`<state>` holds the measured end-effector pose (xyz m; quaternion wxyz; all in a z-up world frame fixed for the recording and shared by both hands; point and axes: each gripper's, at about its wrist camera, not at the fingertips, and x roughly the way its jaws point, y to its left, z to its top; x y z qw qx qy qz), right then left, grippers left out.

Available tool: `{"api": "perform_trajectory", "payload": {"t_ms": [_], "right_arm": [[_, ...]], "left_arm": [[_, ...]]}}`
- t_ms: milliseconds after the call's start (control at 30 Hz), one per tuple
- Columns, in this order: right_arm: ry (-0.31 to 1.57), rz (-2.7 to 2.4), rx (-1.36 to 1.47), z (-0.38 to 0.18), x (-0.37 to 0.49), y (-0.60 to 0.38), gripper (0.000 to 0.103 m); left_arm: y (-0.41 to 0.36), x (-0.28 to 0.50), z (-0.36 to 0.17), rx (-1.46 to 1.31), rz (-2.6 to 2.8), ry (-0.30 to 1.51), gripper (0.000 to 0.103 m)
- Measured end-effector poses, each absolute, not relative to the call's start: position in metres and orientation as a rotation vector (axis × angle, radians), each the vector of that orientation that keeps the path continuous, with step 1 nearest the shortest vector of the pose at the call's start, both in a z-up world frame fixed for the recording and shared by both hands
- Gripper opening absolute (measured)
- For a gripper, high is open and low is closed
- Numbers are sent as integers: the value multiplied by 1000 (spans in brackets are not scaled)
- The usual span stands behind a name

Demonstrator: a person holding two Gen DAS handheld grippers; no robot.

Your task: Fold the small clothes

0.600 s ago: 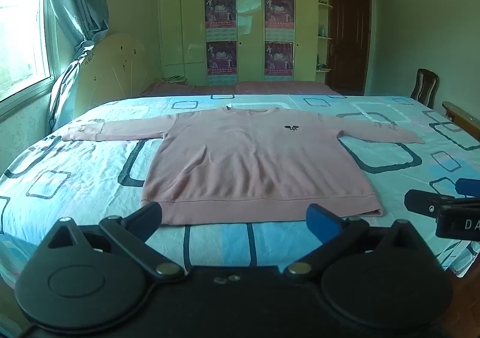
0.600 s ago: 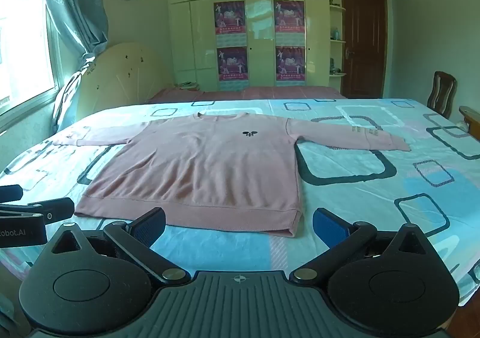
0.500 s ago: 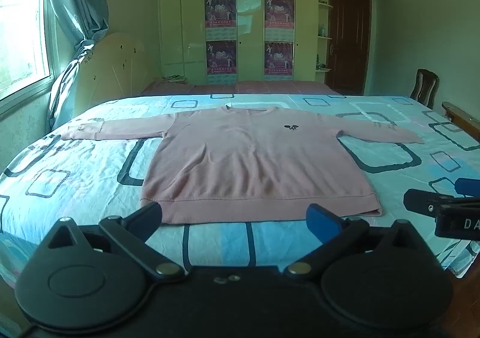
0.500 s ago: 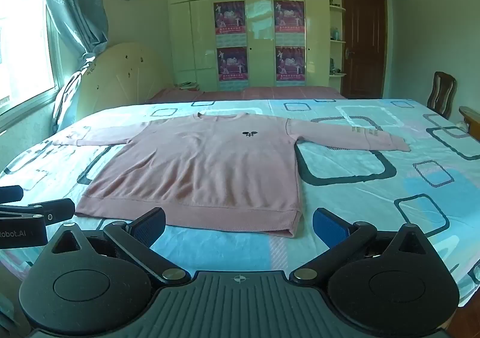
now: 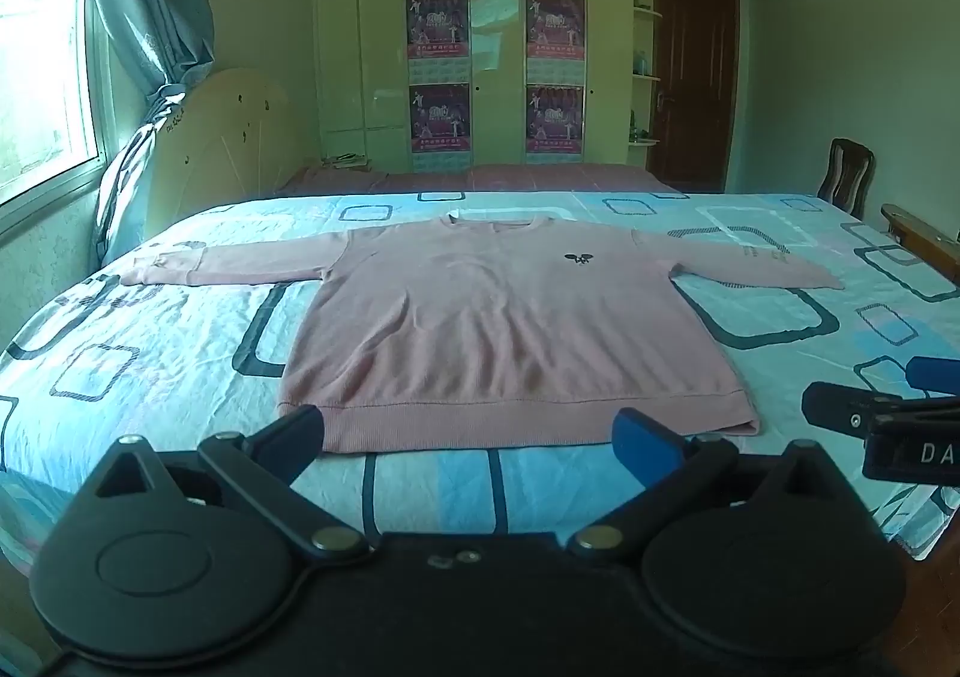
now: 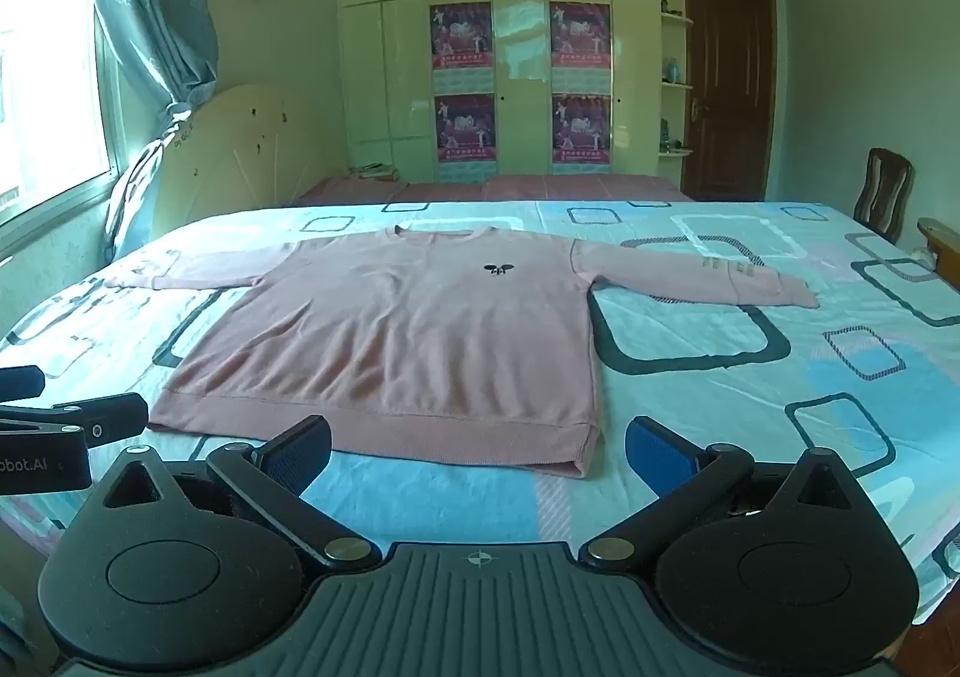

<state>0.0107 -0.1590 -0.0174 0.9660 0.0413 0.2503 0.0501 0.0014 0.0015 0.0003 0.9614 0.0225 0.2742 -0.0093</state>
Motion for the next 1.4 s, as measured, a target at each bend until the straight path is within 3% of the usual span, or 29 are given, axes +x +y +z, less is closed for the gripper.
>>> {"api": "perform_trajectory", "payload": {"t_ms": [1400], "right_arm": [[500,103,85,-18,17,-158,103]], "left_arm": [[2,2,3,50,-12,555,102]]}}
